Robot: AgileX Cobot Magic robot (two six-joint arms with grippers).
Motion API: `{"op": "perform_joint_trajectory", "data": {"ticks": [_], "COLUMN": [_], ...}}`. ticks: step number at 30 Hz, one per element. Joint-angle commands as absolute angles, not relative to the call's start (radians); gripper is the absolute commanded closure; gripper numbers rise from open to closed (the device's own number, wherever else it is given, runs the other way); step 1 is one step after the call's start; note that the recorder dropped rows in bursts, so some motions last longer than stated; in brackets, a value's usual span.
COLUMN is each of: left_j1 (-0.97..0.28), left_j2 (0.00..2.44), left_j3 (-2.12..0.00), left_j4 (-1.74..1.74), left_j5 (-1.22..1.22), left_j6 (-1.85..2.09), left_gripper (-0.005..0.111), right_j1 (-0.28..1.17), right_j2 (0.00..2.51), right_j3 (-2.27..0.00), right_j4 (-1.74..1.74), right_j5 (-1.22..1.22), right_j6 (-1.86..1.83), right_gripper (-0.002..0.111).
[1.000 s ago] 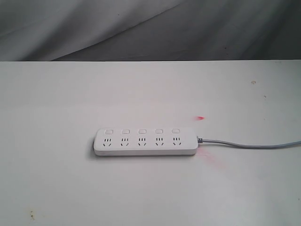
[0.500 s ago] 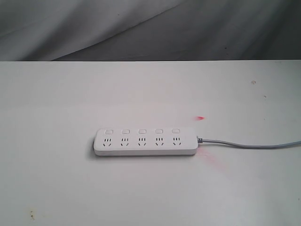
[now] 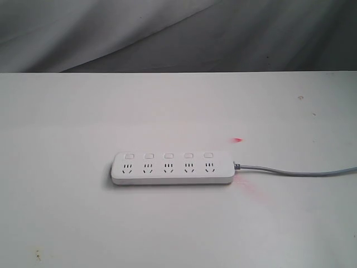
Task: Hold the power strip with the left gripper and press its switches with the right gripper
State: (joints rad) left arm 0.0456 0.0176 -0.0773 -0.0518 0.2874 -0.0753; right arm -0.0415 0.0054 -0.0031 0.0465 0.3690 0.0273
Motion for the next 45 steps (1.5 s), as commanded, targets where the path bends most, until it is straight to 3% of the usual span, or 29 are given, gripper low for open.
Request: {"op": "perform_joint_trajectory", "data": {"ticks": [1,45], "left_j1": [0.004,-0.034], "left_j2": [0.0,0.0], "left_j3": [-0.071,0.0], "left_j4": [-0.033,0.007], "left_j5": [0.365,0.345], "left_j6": [-0.07,-0.072], "left_gripper": [0.107,0.107], "right_j1": [-0.048,-0.048], "right_j2": [0.0,0.0], "right_j3": [0.0,0.0], "right_j4": [0.038,0.038], "right_j5": [0.364,0.364], "right_j6": [0.03,0.03], "right_gripper": [0.108,0.108]}}
